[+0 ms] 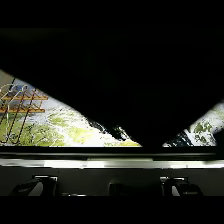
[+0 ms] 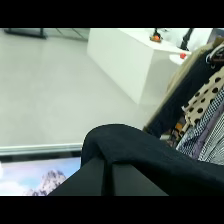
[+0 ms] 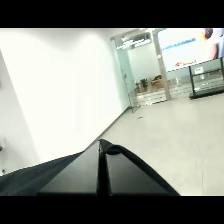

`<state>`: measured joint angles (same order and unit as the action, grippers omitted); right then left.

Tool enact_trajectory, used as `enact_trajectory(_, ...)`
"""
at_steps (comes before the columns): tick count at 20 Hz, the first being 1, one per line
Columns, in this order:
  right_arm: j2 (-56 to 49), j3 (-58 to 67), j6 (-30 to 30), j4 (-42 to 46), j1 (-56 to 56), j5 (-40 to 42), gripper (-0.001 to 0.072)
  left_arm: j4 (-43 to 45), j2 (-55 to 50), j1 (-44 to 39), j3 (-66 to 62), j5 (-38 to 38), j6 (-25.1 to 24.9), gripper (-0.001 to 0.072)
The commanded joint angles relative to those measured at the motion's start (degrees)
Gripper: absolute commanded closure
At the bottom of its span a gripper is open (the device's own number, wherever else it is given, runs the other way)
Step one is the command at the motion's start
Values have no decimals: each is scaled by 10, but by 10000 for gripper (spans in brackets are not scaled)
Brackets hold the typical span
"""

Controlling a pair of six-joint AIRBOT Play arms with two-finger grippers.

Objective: Fold the clothes and pants, and hang the long-sleeved shirts on hangers.

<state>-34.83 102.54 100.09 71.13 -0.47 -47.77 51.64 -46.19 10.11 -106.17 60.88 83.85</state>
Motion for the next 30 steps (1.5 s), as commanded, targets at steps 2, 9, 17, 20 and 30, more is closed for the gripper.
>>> enact_trajectory(2,-9,1,49,37,0,-25,666,26,11,0,3,-33,23,680)
enact_trajectory(9,-246,0,78,-12,0,-131,665,24,-199,-55,42,-129,-30,680)
enact_trajectory(17,-566,0,66,-50,1,6,665,24,-532,-159,42,-341,-33,680)
enact_trajectory(20,-645,0,66,-60,1,-2,664,24,-596,-167,42,-265,-7,680)
enact_trajectory(30,-602,0,-87,-61,-80,-248,155,26,-539,-68,9,35,59,15)
